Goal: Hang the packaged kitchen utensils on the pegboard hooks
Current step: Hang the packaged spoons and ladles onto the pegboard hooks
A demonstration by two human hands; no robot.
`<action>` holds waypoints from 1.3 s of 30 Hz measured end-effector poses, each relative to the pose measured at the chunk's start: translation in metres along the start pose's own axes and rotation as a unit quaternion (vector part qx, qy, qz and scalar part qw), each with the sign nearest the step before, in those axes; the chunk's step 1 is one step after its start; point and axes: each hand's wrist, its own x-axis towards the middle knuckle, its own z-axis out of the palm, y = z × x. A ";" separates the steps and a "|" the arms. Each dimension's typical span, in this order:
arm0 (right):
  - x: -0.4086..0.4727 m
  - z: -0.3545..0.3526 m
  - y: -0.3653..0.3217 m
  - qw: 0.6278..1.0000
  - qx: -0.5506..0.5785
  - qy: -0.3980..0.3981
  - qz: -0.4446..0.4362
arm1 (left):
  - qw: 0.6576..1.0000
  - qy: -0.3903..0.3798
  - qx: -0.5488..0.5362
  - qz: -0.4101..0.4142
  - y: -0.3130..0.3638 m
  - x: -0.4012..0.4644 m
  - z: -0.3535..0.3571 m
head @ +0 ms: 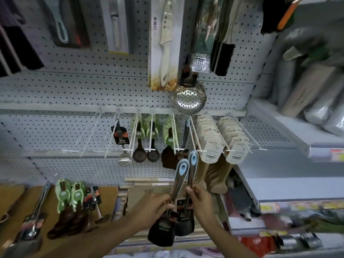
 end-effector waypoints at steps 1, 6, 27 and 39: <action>0.002 -0.003 0.002 1.000 -0.011 -0.001 -0.006 | 1.000 -0.002 0.000 -0.002 0.000 0.004 0.003; 0.017 -0.010 0.014 1.000 -0.017 -0.001 0.006 | 1.000 -0.002 -0.002 -0.011 0.006 0.022 0.011; 0.114 -0.009 -0.004 0.998 -0.051 -0.005 -0.026 | 0.998 0.009 -0.007 -0.061 0.013 0.034 0.014; 0.157 0.001 -0.011 0.998 -0.053 0.010 0.031 | 0.995 -0.007 -0.033 -0.093 0.018 0.035 0.016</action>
